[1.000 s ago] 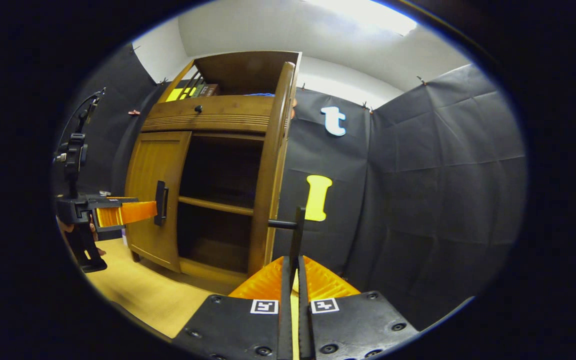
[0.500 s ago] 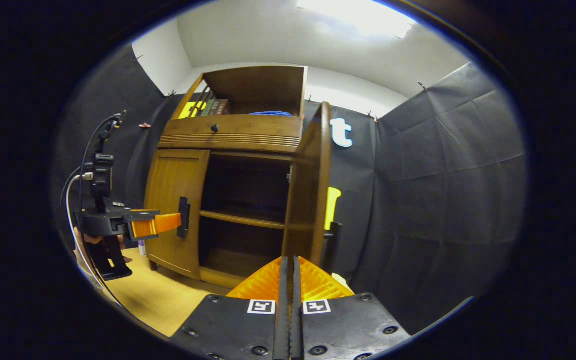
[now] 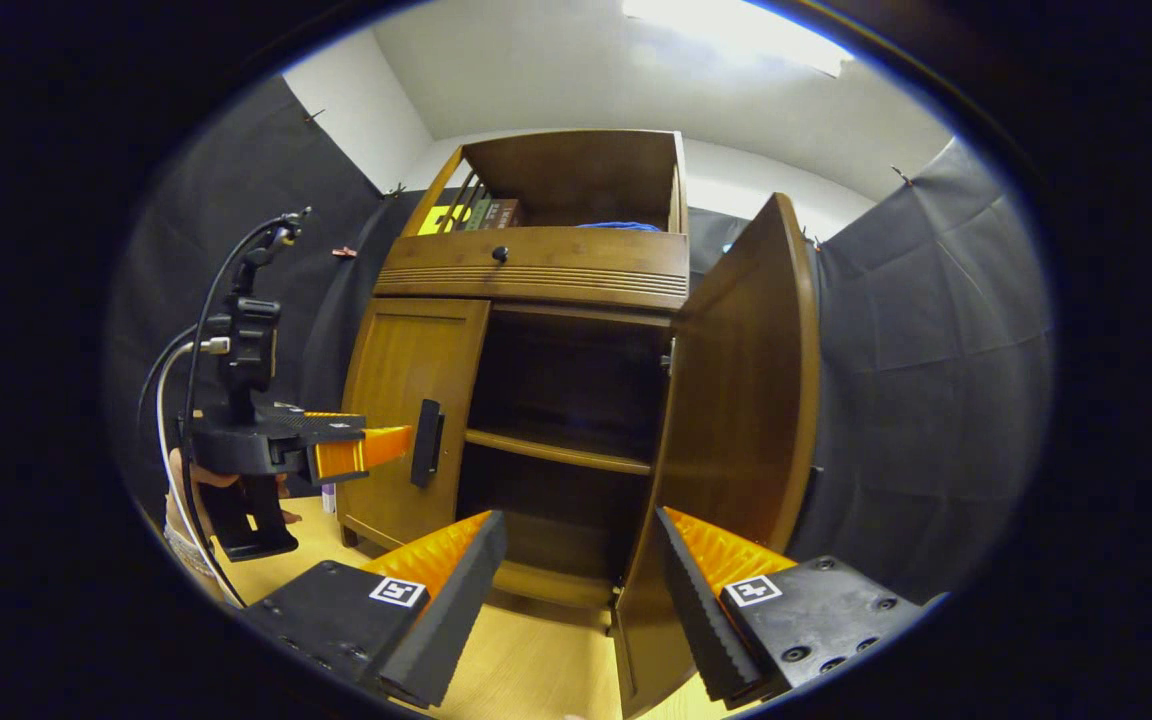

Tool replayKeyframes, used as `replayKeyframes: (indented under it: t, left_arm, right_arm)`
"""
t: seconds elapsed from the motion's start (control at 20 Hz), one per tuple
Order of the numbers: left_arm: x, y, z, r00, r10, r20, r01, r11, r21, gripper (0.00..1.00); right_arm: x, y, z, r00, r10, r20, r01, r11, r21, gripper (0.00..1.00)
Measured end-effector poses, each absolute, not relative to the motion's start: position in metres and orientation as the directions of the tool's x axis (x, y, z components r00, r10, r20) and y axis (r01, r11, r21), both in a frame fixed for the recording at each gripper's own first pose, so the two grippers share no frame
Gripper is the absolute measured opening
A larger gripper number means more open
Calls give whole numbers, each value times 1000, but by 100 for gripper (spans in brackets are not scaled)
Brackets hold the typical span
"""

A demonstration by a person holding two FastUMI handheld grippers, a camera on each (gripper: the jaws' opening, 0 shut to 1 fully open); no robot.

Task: Open the right door of the double-door shoe cabinet with the right hand, and open the left door with the left hand.

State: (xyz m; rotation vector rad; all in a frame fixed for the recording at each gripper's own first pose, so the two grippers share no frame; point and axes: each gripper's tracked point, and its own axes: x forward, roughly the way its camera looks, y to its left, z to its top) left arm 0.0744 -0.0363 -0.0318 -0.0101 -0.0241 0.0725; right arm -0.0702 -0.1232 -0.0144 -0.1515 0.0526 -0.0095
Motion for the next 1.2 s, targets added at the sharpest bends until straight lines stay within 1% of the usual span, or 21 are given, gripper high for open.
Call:
replayKeyframes:
  t: [0.05,0.1,0.15,0.25,0.3,0.35,0.4,0.45,0.5,0.6,0.7,0.75,0.85,1.0,1.05,1.1,1.15,1.2]
  left_arm:
    - [80,-36,-31,997,68,30,-68,998,-13,88]
    - [85,-34,-29,997,66,37,-65,998,-12,92]
    - [91,-32,-29,997,67,42,-66,998,-7,88]
    - [106,-26,-31,997,68,39,-68,998,6,88]
    - [113,-23,-34,997,71,32,-71,997,8,92]
    - [119,-17,-38,996,79,28,-79,997,4,88]
    - [126,-13,-43,996,85,23,-85,996,-1,91]
    - [132,-10,-47,996,89,18,-89,996,-3,91]
    - [139,-6,-50,995,95,13,-95,996,1,88]
    - [151,2,-58,994,111,6,-111,994,18,90]
    - [163,6,-63,994,107,4,-107,994,24,87]
    - [168,7,-66,995,105,3,-105,994,24,87]
    - [177,14,-72,993,117,3,-117,993,26,84]
    - [187,20,-82,992,126,-14,-126,992,28,84]
    - [190,20,-85,992,125,-18,-125,992,20,80]
    - [192,22,-88,991,134,-21,-134,991,4,77]
    - [192,24,-89,989,145,-22,-145,989,-10,67]
    - [192,22,-89,992,127,-18,-127,992,-27,56]
  right_arm:
    - [-65,-120,-16,999,-3,-51,-5,989,-149,93]
    - [-58,-120,-17,999,0,-48,-7,989,-147,93]
    - [-51,-120,-20,999,1,-46,-8,990,-144,94]
    - [-40,-119,-26,999,10,-49,-16,992,-127,93]
    - [-36,-116,-30,998,19,-54,-25,993,-117,93]
    - [-30,-116,-33,998,27,-59,-34,993,-111,93]
    - [-24,-116,-36,997,33,-65,-40,993,-112,93]
    - [-18,-117,-38,997,34,-69,-42,992,-116,93]
    - [-15,-118,-40,997,33,-70,-41,992,-119,93]
    - [-8,-119,-43,997,33,-75,-41,993,-112,93]
    - [-4,-121,-48,996,34,-81,-42,994,-100,94]
    - [-3,-123,-48,996,36,-78,-44,995,-95,92]
    - [-2,-125,-50,996,42,-75,-48,995,-85,93]
    - [1,-126,-52,995,52,-82,-58,996,-71,94]
    - [1,-129,-51,995,56,-83,-61,996,-66,89]
    - [2,-130,-49,995,57,-78,-62,996,-62,88]
    - [1,-128,-49,995,64,-74,-69,996,-59,89]
    - [2,-127,-50,995,66,-74,-71,996,-61,89]
